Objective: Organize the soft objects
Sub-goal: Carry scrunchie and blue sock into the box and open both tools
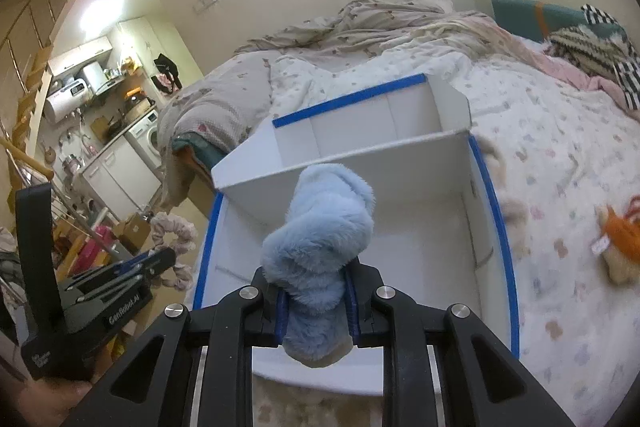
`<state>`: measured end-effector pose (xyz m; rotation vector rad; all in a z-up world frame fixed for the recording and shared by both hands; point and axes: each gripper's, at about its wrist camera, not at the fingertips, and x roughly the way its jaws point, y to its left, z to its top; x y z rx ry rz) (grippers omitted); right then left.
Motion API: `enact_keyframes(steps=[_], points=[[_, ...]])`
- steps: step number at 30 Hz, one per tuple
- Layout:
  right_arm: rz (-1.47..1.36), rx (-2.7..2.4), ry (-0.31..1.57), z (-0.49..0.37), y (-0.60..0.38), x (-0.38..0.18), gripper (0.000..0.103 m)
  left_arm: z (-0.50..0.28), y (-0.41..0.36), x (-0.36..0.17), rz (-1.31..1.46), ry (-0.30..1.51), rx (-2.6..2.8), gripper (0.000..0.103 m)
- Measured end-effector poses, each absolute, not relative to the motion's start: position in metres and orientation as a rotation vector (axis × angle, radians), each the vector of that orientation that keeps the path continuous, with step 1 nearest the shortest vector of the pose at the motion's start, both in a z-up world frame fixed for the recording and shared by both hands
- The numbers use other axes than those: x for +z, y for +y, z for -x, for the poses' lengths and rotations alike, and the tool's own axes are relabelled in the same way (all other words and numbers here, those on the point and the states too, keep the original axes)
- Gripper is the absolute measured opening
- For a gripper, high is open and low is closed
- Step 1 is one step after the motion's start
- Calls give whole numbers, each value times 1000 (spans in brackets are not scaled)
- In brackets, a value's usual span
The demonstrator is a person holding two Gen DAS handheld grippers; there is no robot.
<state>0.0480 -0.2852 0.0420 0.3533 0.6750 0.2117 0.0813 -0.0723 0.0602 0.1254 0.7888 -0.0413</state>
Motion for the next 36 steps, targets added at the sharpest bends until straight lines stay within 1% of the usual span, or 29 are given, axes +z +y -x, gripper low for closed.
enact_keyframes(steps=[4, 8, 10, 13, 16, 22, 30, 32, 36], points=[[-325, 210, 702, -71, -283, 36, 24, -98, -78, 54, -142, 803, -39, 10], [-261, 185, 739, -79, -280, 14, 24, -110, -86, 35, -193, 787, -29, 10], [-270, 142, 818, -87, -281, -2, 24, -114, -85, 21, -194, 791, -31, 10], [-289, 131, 881, -94, -281, -21, 24, -126, -79, 6, -123, 862, -38, 10], [-244, 123, 941, -102, -273, -34, 24, -129, -78, 2, -132, 862, -35, 10], [-246, 120, 1034, -111, -266, -54, 24, -131, -85, -11, -127, 896, -74, 10], [-278, 119, 1085, -111, -271, -66, 24, -132, -91, -24, -132, 950, -101, 11], [-291, 129, 1076, -111, -272, -63, 24, -133, -90, -26, -115, 968, -113, 11], [-293, 130, 1046, -109, -274, -58, 24, -129, -91, -26, -129, 948, -139, 11]])
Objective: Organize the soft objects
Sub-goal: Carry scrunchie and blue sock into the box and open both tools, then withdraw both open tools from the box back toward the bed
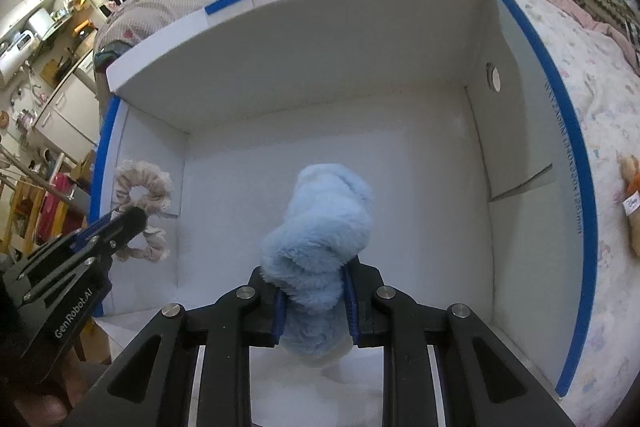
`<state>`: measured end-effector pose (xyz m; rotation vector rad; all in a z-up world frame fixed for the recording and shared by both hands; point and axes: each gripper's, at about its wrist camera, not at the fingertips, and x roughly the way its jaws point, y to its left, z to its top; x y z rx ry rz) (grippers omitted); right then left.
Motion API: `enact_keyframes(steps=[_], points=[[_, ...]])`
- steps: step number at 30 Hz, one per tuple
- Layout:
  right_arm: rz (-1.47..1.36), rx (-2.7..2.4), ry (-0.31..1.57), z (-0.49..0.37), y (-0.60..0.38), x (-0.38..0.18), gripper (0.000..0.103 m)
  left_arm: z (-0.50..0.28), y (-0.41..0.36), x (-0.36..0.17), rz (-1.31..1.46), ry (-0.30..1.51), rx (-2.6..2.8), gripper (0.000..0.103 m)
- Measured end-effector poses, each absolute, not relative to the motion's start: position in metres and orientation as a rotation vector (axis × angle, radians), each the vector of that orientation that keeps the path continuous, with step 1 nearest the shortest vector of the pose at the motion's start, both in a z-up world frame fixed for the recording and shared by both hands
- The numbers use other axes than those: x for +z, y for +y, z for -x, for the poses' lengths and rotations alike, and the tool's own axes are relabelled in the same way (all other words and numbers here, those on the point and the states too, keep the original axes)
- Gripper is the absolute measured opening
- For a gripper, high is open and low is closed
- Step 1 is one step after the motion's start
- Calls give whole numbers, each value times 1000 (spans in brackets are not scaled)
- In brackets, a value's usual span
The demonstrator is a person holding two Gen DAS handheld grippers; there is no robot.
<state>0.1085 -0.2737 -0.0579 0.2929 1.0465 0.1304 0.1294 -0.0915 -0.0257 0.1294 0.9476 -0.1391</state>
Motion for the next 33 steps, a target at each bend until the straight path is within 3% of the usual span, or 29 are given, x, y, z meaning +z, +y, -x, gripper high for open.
enact_keyframes(steps=[2, 5, 7, 8, 11, 15, 17, 19, 25, 33], points=[[-292, 129, 1034, -107, -273, -56, 25, -129, -90, -25, -138, 939, -124, 11], [-297, 125, 1019, -104, -275, -53, 40, -131, -86, -27, -129, 957, -107, 12], [-324, 133, 1002, -103, -278, -50, 60, -131, -84, -28, -120, 967, -108, 14], [-336, 133, 988, -101, -281, -48, 62, -132, -83, -28, -117, 971, -110, 16], [-351, 139, 961, -100, -283, -42, 63, -132, -82, -27, -113, 981, -115, 27], [-385, 160, 945, -100, -287, -39, 79, -132, -75, -22, -46, 981, -132, 47], [-388, 156, 932, -99, -286, -36, 86, -132, -73, -18, -30, 968, -132, 49], [-389, 156, 906, -98, -286, -32, 103, -131, -73, -15, -30, 954, -132, 53], [-380, 154, 790, -94, -283, -19, 103, -127, -70, -3, 2, 912, -130, 64], [-334, 143, 766, -97, -278, -16, 103, -125, -63, 6, 13, 870, -85, 66]])
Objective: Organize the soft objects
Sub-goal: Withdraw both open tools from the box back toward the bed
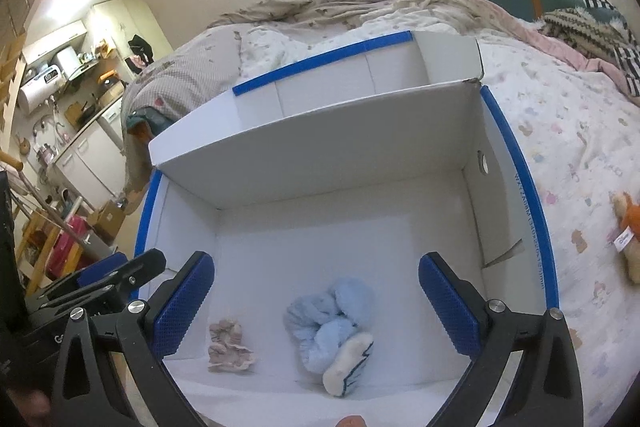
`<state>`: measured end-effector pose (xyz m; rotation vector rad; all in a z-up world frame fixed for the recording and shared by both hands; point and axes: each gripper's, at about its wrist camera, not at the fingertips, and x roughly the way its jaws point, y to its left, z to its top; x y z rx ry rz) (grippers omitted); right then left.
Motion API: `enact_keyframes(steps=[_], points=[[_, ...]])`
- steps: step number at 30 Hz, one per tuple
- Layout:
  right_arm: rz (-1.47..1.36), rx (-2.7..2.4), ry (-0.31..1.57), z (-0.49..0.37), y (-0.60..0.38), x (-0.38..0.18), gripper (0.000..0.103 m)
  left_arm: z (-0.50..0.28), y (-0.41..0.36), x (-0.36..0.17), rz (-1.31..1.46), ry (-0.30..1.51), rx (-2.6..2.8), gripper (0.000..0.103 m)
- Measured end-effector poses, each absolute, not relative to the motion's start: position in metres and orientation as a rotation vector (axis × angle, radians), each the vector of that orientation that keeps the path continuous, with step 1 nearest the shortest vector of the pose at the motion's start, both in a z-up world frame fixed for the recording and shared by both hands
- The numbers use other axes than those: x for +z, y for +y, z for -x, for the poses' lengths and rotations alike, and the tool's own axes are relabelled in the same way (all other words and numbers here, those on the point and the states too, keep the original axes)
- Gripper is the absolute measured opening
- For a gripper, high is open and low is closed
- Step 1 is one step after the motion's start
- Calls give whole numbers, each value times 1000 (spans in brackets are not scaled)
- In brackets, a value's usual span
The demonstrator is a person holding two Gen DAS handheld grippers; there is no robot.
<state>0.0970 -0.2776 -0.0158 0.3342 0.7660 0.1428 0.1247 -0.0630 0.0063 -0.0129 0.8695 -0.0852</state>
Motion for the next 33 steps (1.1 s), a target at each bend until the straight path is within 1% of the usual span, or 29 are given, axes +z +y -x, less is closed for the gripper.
enact_keyframes(steps=[5, 11, 19, 20, 22, 26, 28, 33], points=[[-363, 164, 762, -93, -281, -14, 103, -122, -57, 15, 60, 853, -131, 66], [-383, 145, 739, -82, -289, -8, 103, -109, -58, 31, 11, 809, -120, 66], [-382, 144, 742, -55, -292, 0, 103, -78, -46, 33, -48, 821, -114, 66], [-376, 145, 742, -52, -292, 1, 103, -74, -44, 31, -44, 828, -114, 68], [-364, 144, 741, -43, -290, 1, 103, -65, -38, 27, -37, 847, -108, 81], [-371, 136, 757, -24, -290, -3, 103, -46, -24, 25, 4, 855, -102, 90], [-372, 133, 765, -14, -290, -5, 103, -36, -15, 25, 40, 854, -107, 96], [-376, 147, 784, 7, -293, -9, 103, -14, 2, 19, 33, 864, -48, 97]])
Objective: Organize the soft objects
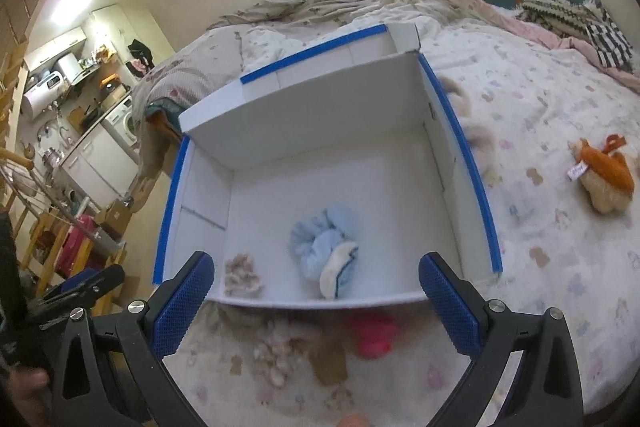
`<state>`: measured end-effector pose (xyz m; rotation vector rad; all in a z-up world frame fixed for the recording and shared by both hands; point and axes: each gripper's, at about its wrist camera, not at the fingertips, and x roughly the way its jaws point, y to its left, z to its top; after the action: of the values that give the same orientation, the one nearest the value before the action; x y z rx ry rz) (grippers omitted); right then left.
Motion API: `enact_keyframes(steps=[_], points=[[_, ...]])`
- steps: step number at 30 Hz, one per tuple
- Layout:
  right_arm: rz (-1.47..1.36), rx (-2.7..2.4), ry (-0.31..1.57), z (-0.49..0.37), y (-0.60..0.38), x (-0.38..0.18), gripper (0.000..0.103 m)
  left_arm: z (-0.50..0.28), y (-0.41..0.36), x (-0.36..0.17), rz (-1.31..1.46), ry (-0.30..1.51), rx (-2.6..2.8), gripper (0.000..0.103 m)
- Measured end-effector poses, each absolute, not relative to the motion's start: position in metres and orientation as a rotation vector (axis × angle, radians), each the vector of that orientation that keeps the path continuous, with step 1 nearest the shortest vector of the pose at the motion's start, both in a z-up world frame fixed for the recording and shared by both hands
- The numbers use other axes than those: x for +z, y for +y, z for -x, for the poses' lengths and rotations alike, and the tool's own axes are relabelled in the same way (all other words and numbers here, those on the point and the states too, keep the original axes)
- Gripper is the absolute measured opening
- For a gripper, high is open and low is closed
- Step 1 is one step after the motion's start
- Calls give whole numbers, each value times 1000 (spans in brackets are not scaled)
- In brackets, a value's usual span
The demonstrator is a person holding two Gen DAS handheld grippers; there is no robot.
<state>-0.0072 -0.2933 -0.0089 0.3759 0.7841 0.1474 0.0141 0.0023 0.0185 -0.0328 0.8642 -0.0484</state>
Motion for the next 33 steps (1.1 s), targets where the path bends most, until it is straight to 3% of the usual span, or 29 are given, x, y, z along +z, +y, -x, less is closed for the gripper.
enact_keyframes(steps=[10, 20, 28, 33], points=[[-322, 148, 916, 25, -295, -31, 103, -4, 29, -8, 26, 973, 62, 97], [-306, 122, 1036, 19, -296, -53, 103, -5, 20, -3, 44, 964, 2, 97], [-549, 168, 1171, 6, -308, -83, 103, -8, 21, -19, 64, 1043, -36, 97], [-561, 113, 1226, 1, -308, -98, 103, -12, 26, -31, 105, 1092, 2, 96]])
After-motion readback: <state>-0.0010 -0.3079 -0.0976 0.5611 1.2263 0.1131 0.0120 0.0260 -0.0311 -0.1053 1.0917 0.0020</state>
